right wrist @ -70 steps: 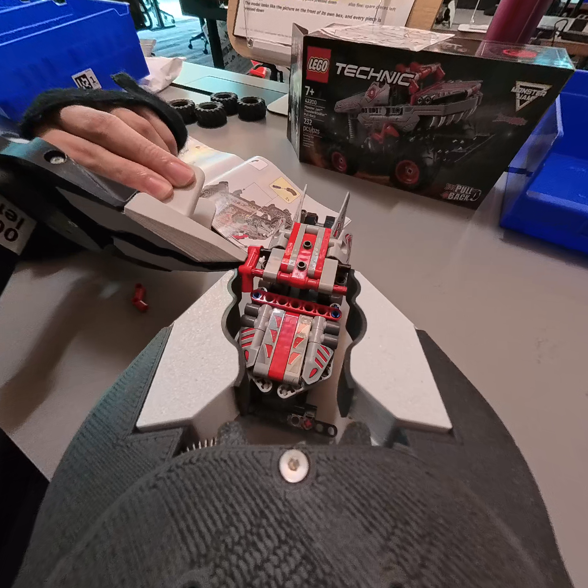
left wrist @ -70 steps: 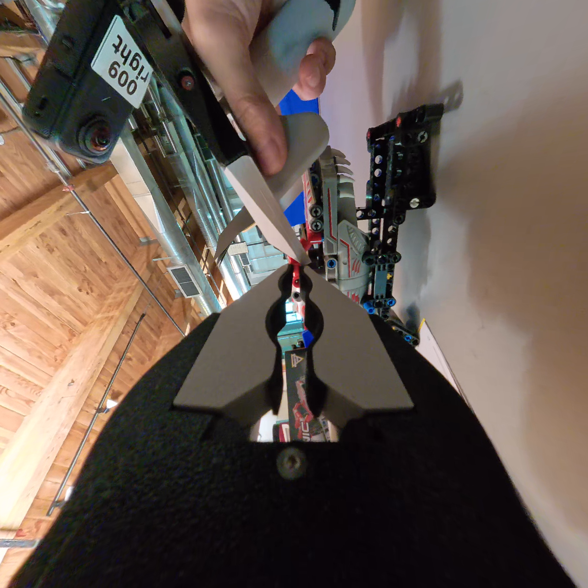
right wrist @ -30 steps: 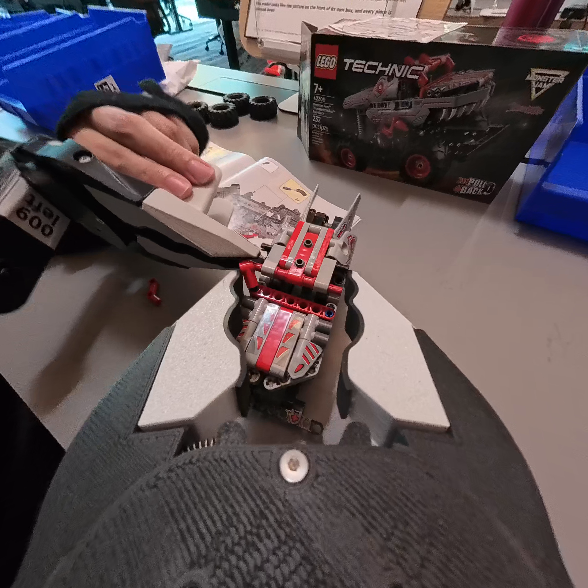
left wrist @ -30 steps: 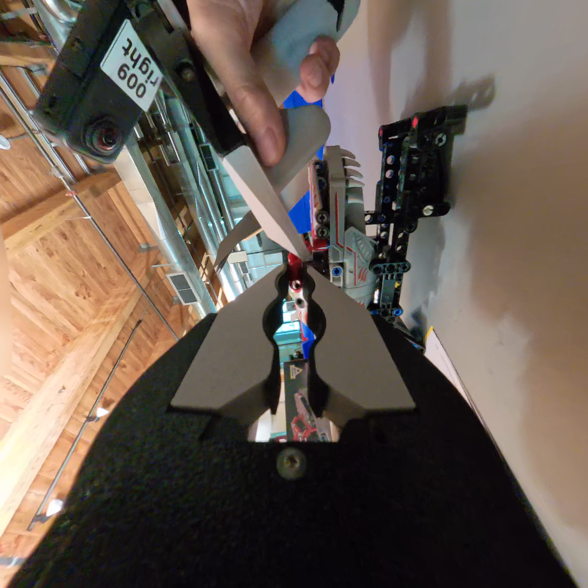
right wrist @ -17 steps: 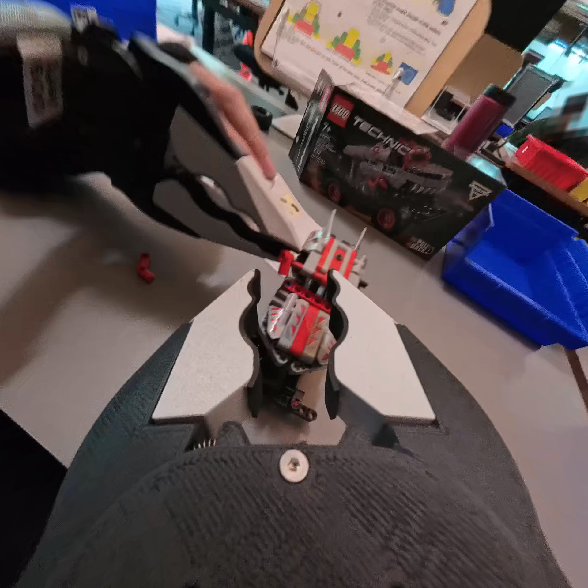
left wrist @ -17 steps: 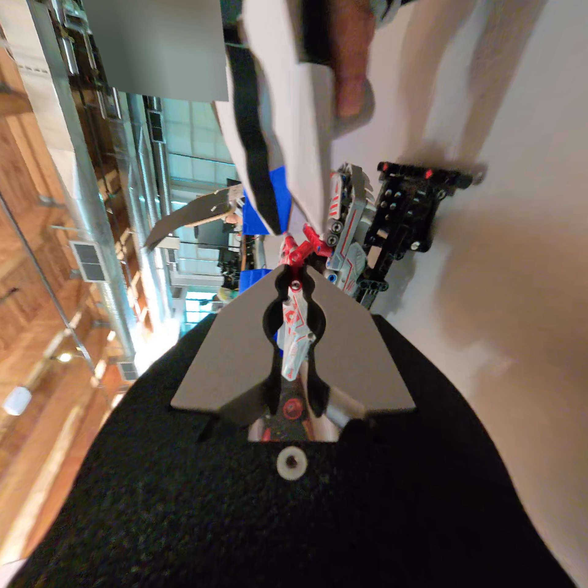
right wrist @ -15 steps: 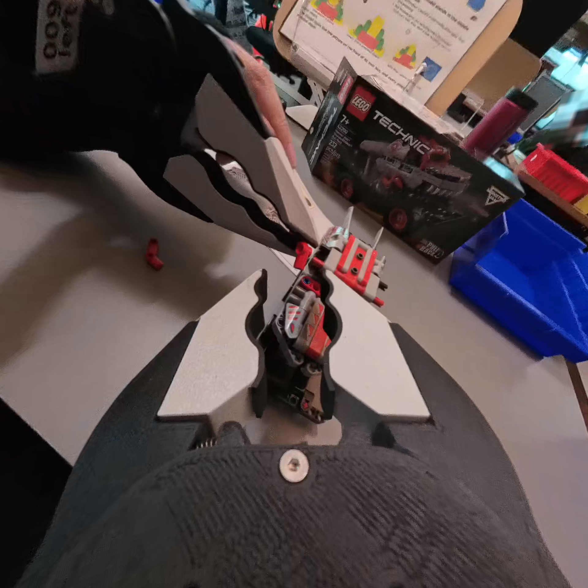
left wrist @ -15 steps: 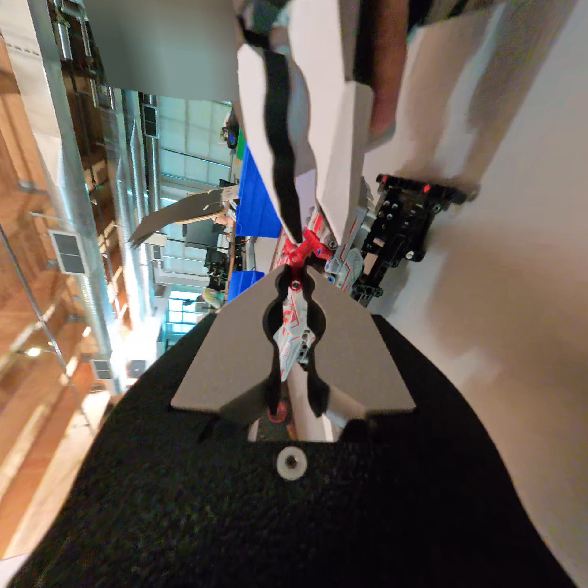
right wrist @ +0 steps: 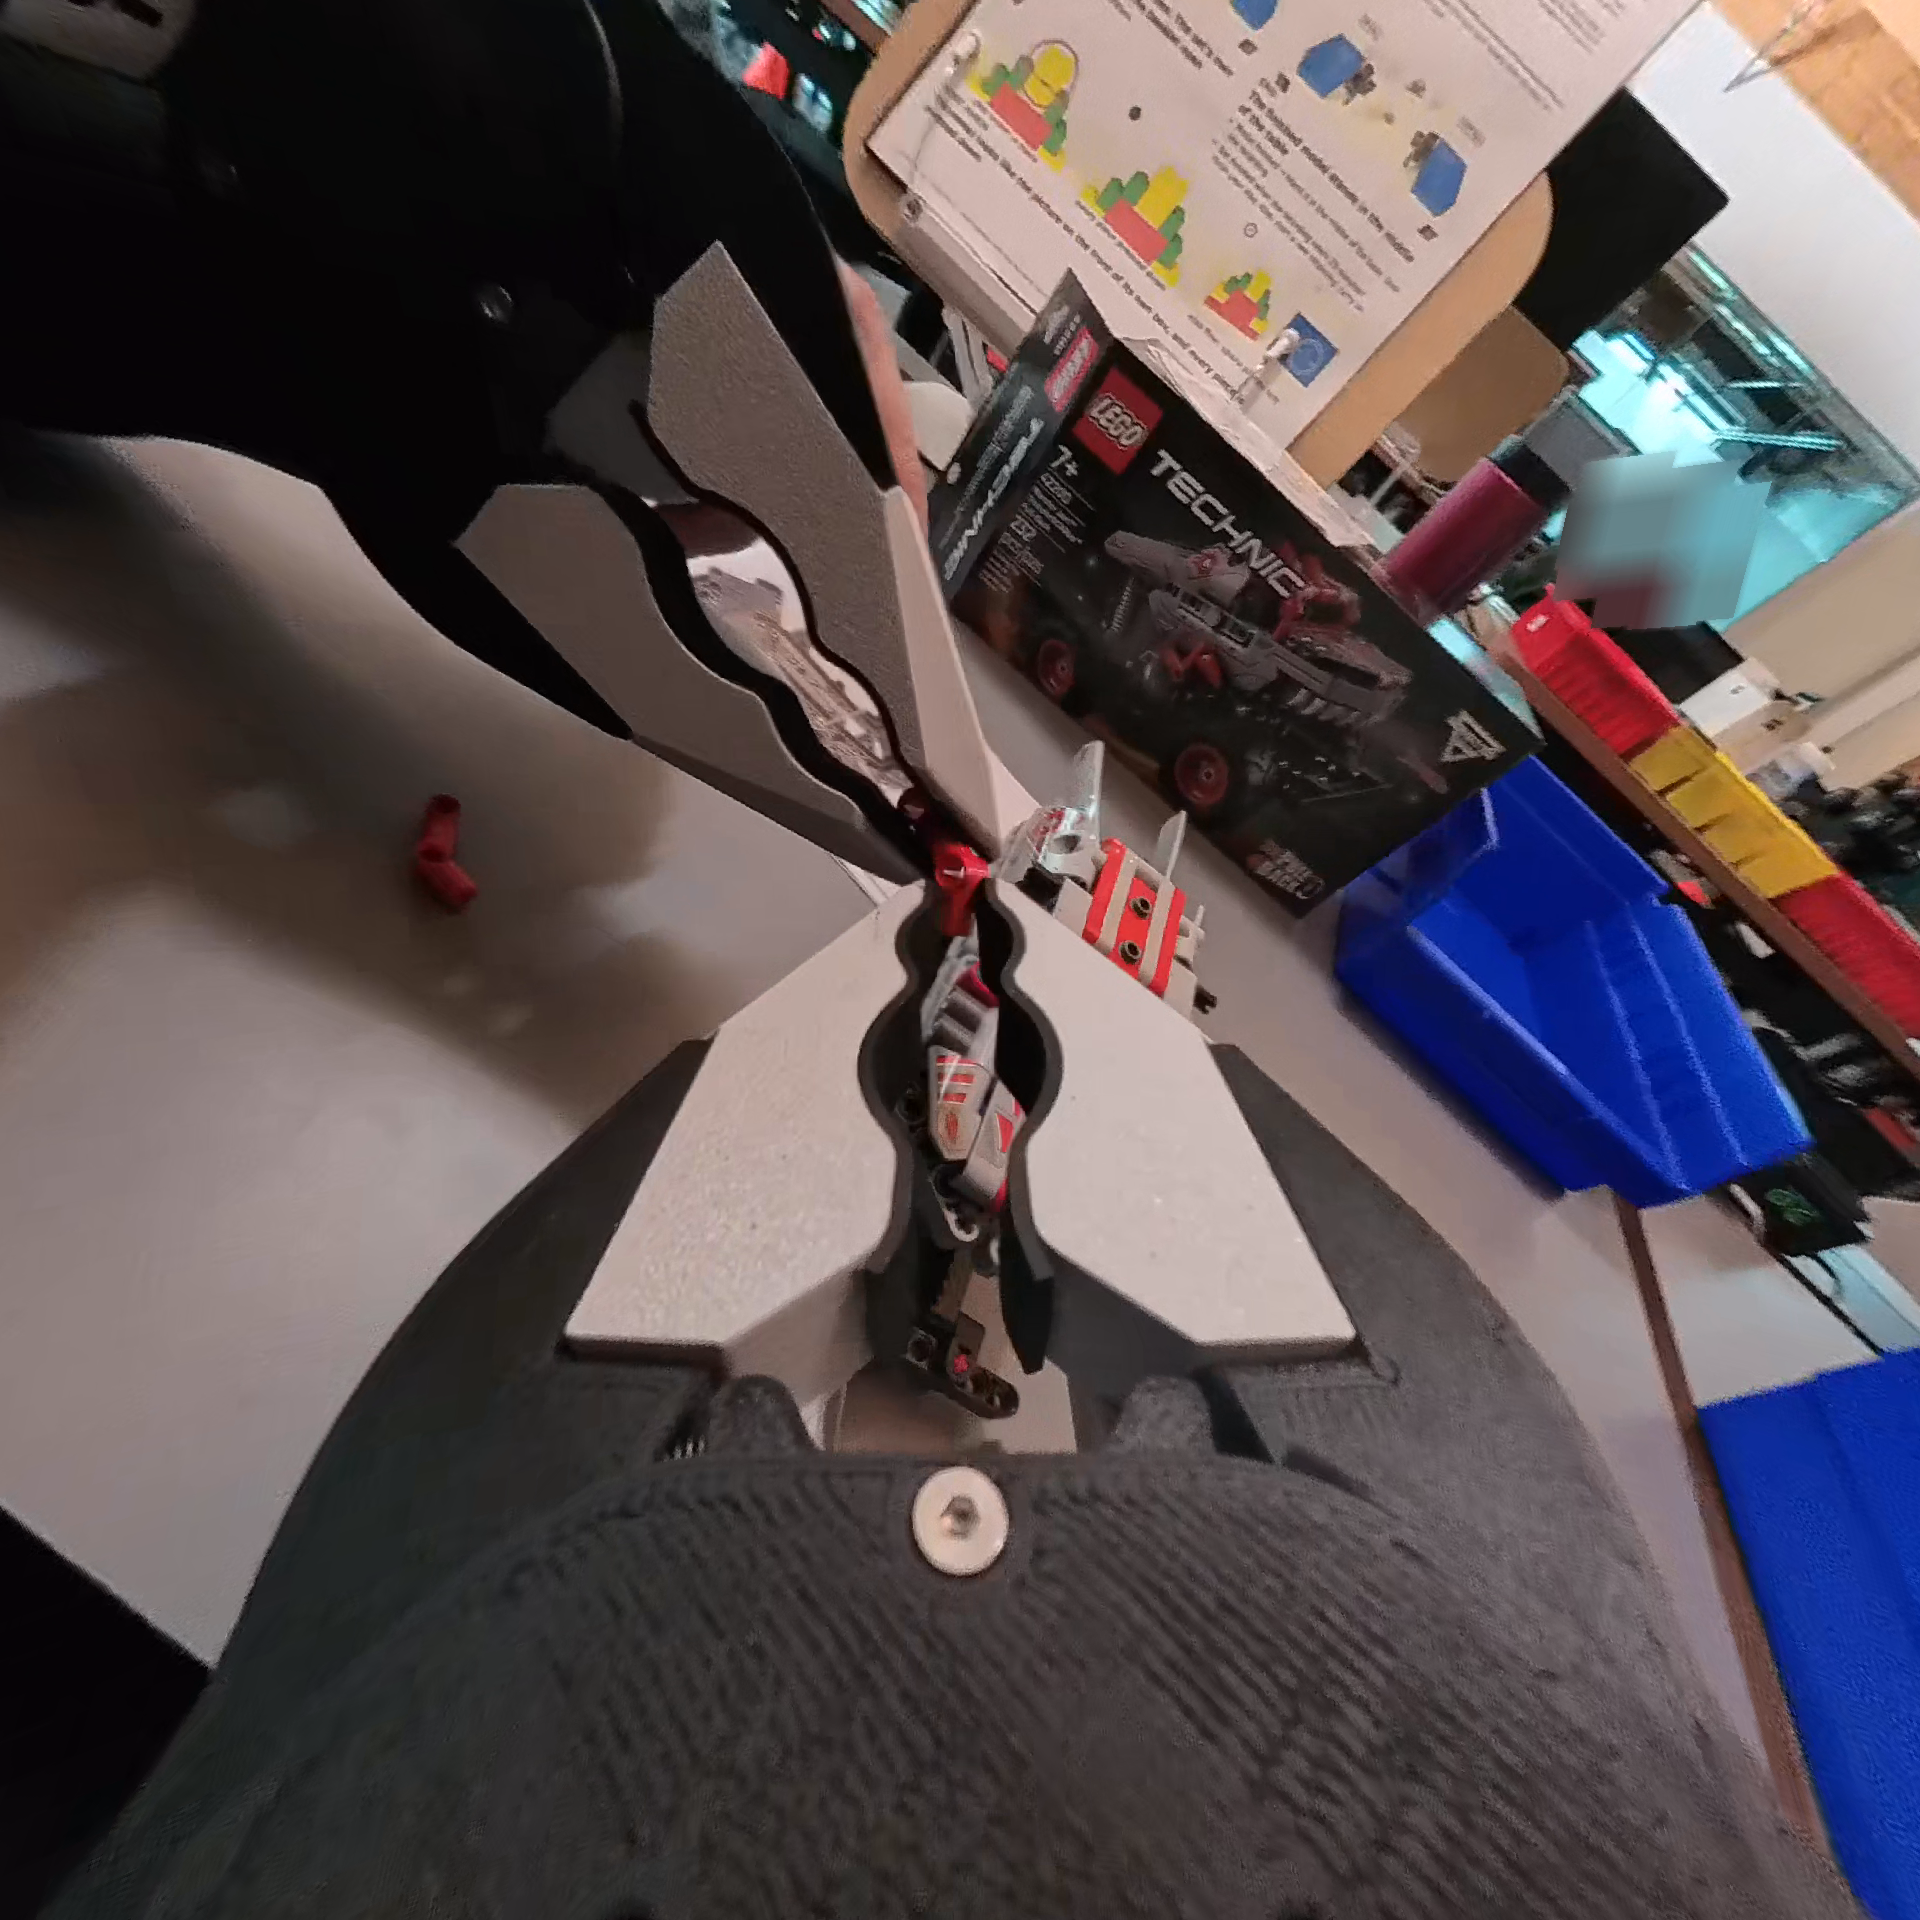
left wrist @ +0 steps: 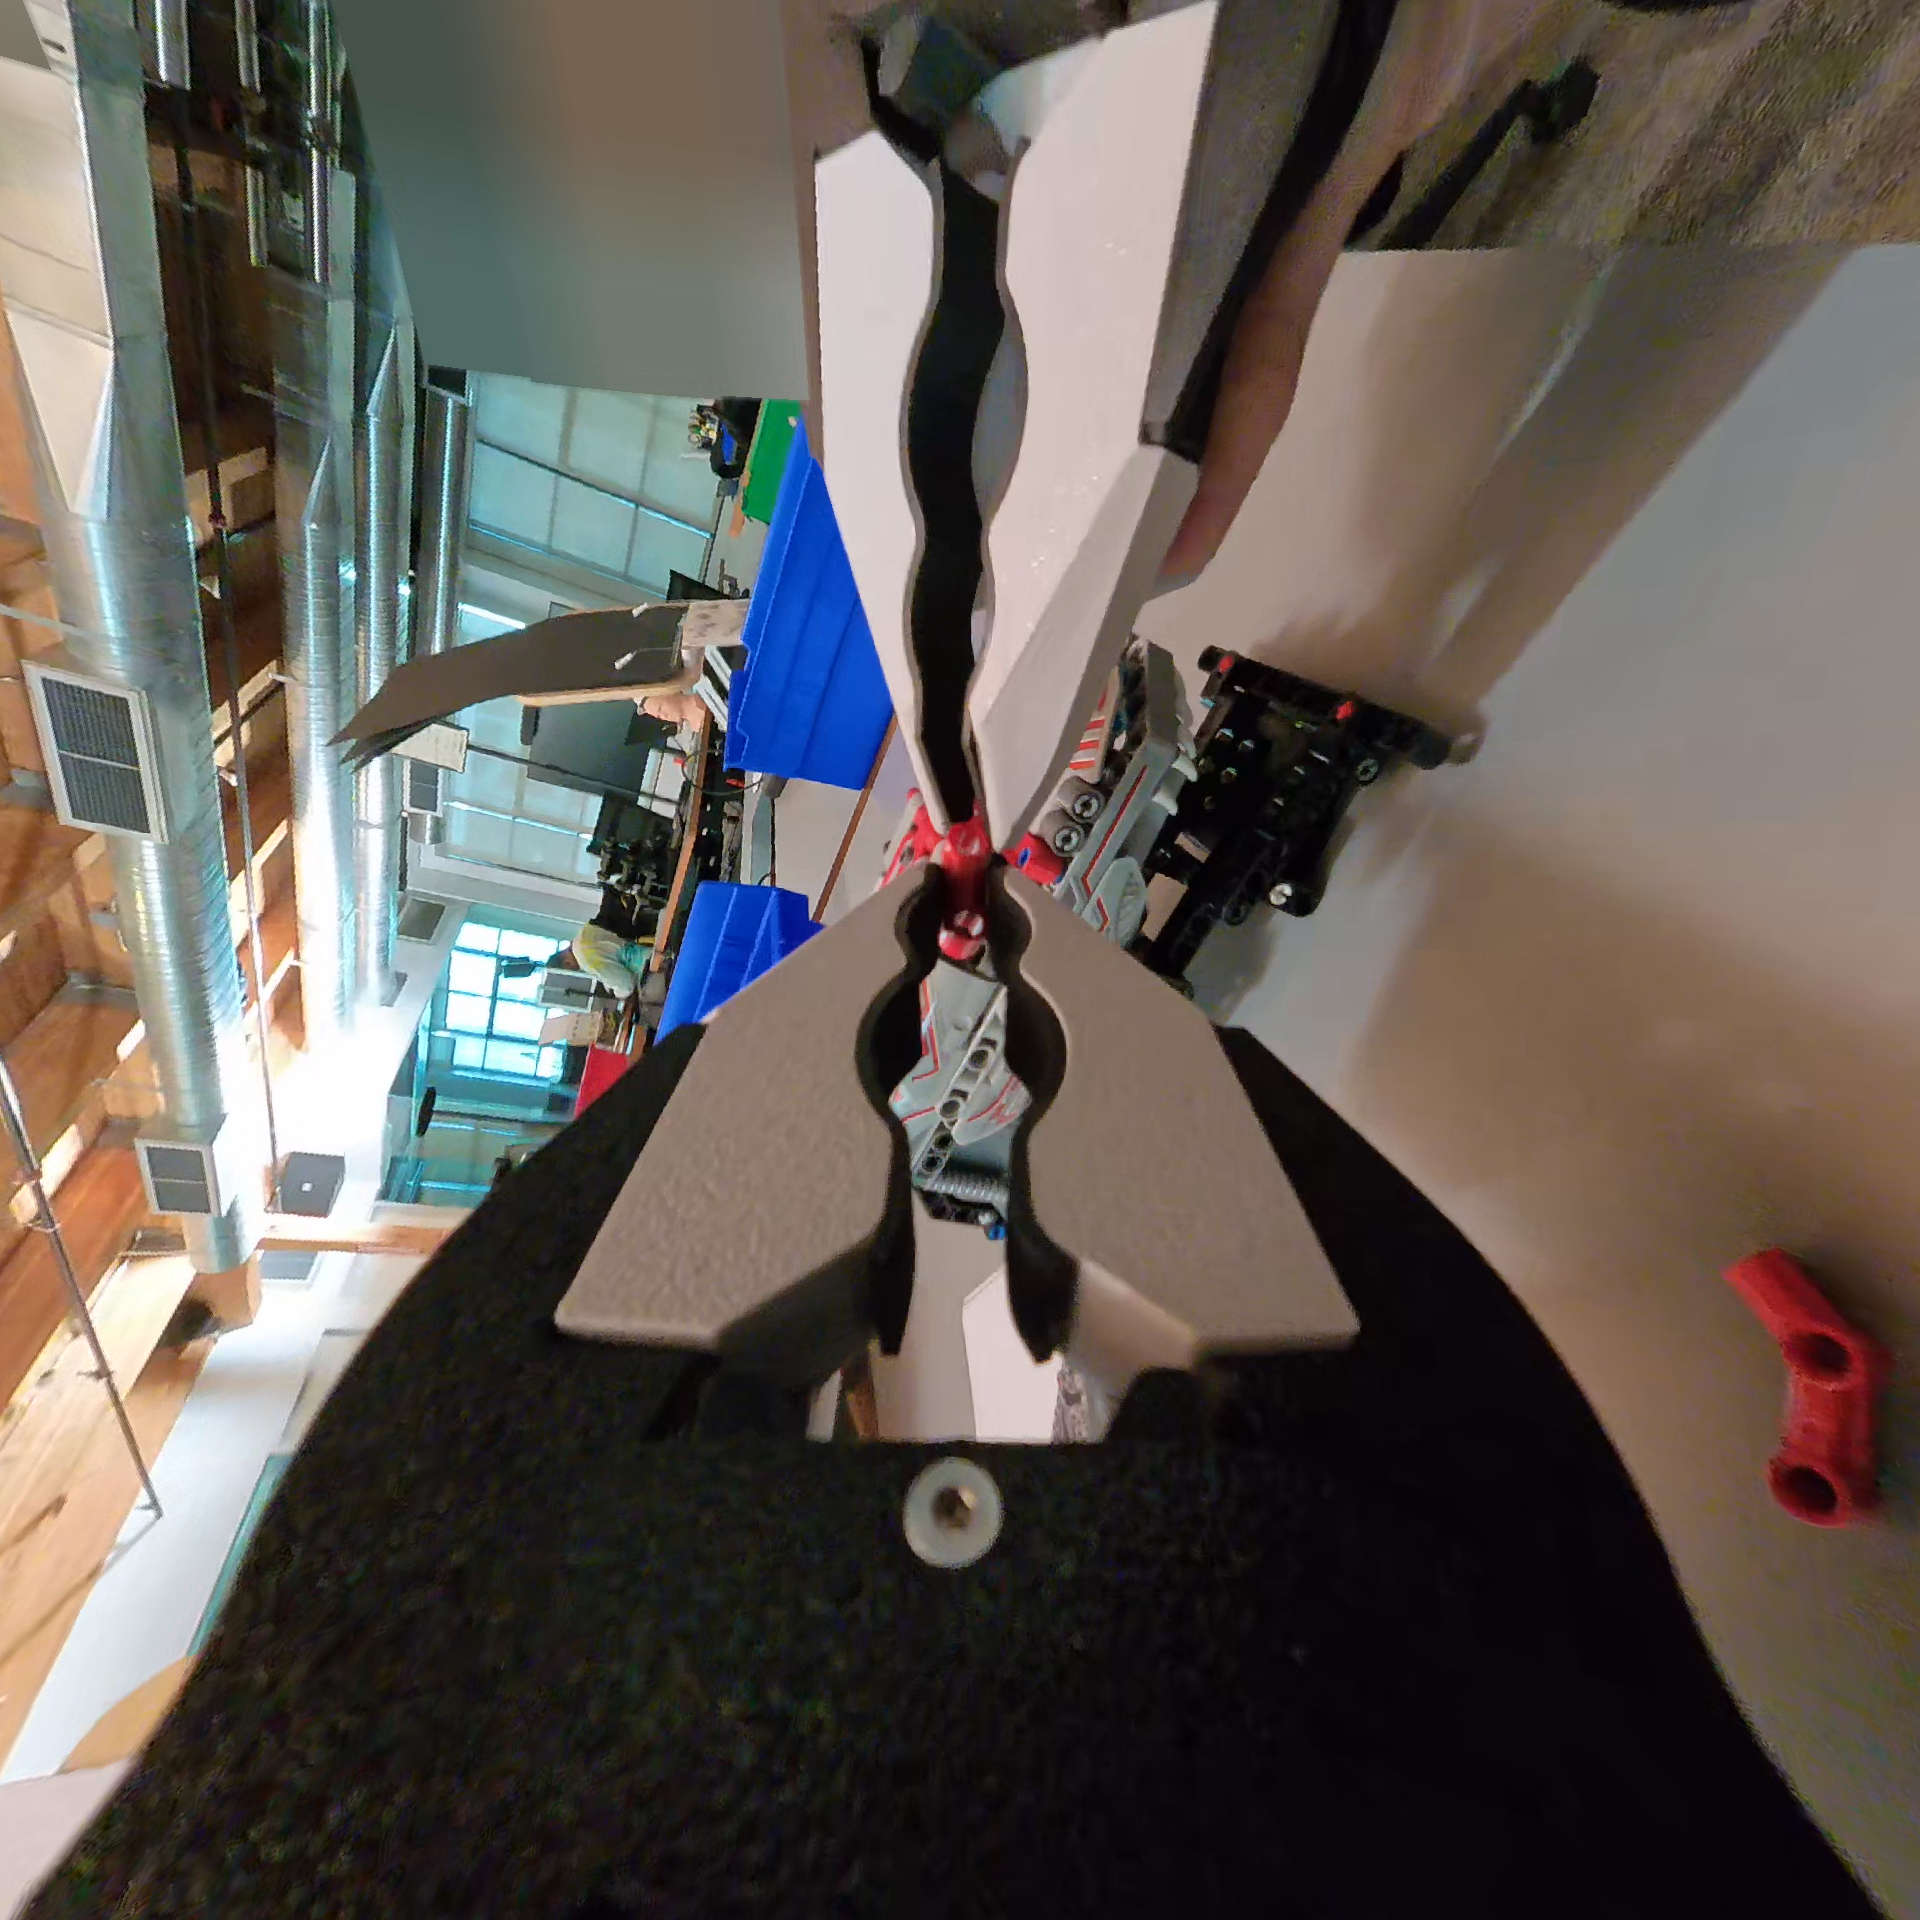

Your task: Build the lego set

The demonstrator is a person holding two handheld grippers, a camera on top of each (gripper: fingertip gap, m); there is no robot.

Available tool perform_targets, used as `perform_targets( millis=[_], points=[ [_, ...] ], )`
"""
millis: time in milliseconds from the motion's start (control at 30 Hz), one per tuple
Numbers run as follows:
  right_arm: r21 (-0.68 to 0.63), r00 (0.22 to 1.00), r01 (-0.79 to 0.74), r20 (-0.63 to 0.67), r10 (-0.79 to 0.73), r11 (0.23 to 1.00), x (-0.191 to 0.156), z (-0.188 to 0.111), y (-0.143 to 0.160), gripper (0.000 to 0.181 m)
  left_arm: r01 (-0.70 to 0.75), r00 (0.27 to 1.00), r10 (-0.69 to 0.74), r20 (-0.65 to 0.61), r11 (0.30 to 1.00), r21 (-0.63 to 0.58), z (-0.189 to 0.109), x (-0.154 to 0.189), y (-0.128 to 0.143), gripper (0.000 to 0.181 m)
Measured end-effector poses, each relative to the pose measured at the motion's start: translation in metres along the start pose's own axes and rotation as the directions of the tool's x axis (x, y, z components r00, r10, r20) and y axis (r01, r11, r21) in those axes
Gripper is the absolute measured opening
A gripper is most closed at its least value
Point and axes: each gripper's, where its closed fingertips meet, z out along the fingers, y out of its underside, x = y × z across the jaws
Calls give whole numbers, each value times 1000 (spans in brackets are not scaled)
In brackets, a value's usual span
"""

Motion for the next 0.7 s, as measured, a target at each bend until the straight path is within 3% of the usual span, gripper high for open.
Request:
perform_targets(
  millis=[233,700],
  points=[
    [-104,991,72,-102,-83,992,6,3,7,5,-38,999,39,4,989,-144,0,1,4,11],
    [-152,992,-73,-113,56,986,4,4,9,5,-123,989,141,48,954,-275,5,-1,7,4]
  ],
)
